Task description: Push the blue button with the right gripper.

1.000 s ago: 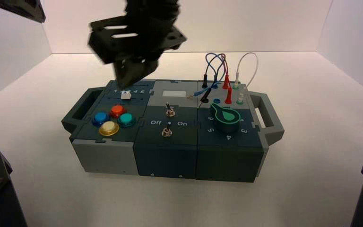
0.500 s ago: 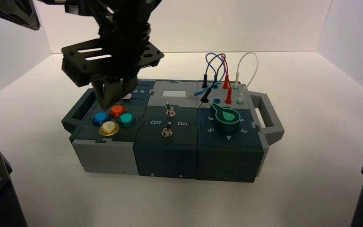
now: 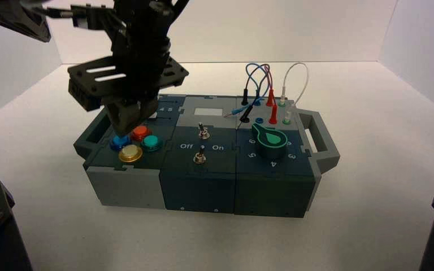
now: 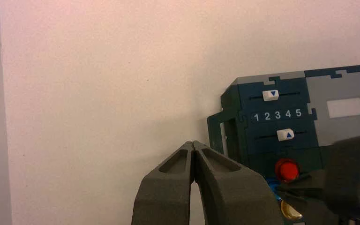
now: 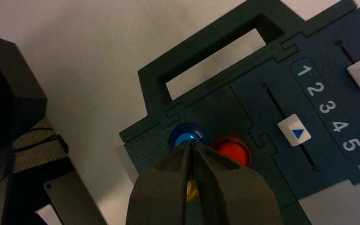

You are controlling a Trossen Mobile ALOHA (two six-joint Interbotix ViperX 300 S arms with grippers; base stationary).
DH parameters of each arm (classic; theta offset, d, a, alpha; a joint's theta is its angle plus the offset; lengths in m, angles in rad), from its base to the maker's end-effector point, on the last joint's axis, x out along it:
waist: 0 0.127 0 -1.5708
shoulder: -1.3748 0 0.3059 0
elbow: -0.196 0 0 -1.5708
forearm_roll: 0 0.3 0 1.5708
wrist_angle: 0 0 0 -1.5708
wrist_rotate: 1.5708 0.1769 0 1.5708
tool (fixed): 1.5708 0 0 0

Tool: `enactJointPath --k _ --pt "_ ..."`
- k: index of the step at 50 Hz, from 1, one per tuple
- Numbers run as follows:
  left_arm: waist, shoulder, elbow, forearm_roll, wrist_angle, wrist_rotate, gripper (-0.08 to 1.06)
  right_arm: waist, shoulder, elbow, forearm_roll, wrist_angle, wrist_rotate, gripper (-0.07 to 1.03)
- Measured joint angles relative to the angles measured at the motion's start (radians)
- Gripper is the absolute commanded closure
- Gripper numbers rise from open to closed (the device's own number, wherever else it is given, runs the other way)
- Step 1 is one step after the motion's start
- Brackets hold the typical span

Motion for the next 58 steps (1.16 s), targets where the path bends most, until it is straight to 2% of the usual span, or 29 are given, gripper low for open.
enactJointPath --k 17,37,46,58 --pt "0.0 -0.002 0.0 0.002 -0.002 0.0 1.01 0.0 0.012 -0.017 0.003 0.005 -0.002 0.99" --pt "0.002 -0.003 0.008 0.002 -0.035 0.0 1.01 0.0 -0.091 0.008 -0.025 0.02 -0.002 0.99" --pt "0.003 -0.018 0.018 0.002 -0.055 0.002 1.01 0.0 -0.167 0.046 -0.043 0.02 -0.003 0.99" --pt "0.005 -0.094 0.038 0.002 -0.075 0.002 1.01 0.0 -0.224 0.095 -0.043 0.005 -0.003 0.99"
